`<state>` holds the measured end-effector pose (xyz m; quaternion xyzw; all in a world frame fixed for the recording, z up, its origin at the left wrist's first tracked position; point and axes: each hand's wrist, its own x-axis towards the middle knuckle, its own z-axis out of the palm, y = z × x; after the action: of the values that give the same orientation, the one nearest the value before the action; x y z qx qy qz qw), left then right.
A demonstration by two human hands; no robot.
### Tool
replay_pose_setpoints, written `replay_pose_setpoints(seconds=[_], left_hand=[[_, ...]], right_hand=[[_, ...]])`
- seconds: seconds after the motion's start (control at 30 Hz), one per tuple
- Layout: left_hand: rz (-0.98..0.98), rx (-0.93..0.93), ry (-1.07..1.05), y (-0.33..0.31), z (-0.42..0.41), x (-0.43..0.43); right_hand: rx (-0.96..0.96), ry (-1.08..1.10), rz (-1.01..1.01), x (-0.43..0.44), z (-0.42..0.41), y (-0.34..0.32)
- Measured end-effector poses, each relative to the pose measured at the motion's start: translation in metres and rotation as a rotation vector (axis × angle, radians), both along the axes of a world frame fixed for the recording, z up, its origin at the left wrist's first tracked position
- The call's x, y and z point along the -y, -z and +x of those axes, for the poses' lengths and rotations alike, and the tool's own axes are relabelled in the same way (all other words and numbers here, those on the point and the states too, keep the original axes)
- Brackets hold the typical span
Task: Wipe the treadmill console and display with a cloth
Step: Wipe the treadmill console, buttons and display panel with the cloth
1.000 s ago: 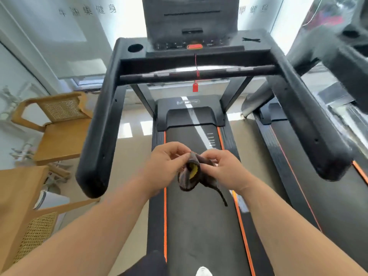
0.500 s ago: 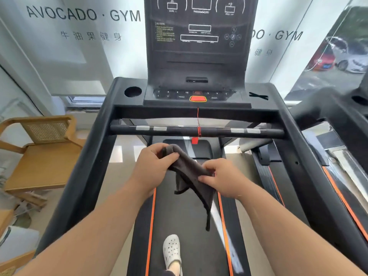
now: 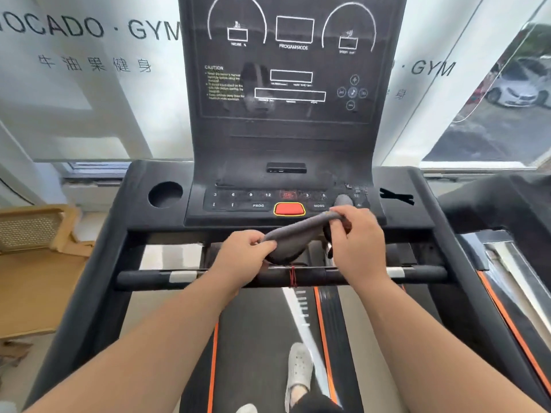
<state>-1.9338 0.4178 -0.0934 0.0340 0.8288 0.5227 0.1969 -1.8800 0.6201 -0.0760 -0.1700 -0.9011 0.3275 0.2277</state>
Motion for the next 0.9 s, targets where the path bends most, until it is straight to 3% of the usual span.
replay_pose_setpoints(seconds=[0.2, 0.3, 0.47, 0.53, 0.63, 0.67, 0.7, 0.83, 0.9], left_hand=[[-0.212, -0.048, 0.250, -0.009, -0.053, -0.078], [-0.101, -0.022, 0.286, -0.023, -0.072, -0.121], [-0.028, -0.649, -0.060, -0.035, -0.107, -0.150], [-0.149, -0.674, 0.018, -0.024, -0.125, -0.146], [-0.488, -0.506, 0.277, 0.003, -0.145, -0.130], [-0.538, -0.458, 0.302, 0.010, -0.148, -0.125], [-0.552, -0.433, 0.290, 0.015, -0.150, -0.120], [-0.578, -0.504, 0.227, 0.020, -0.156, -0.109], [-0.582, -0.550, 0.231, 0.019, -0.158, -0.100]], right_hand=[[-0.018, 0.133, -0.055, -0.062, -0.063, -0.013], [-0.071, 0.202, 0.024, -0.101, -0.083, -0.032], [-0.427, 0.172, 0.233, -0.145, -0.111, -0.048], [-0.286, 0.094, 0.299, -0.154, -0.120, -0.029], [0.369, 0.056, 0.392, -0.156, -0.118, 0.010], [0.474, 0.049, 0.435, -0.153, -0.116, 0.019], [0.491, 0.040, 0.469, -0.148, -0.114, 0.025], [0.224, 0.057, 0.504, -0.127, -0.127, 0.033], [0.209, 0.004, 0.548, -0.113, -0.133, 0.035]])
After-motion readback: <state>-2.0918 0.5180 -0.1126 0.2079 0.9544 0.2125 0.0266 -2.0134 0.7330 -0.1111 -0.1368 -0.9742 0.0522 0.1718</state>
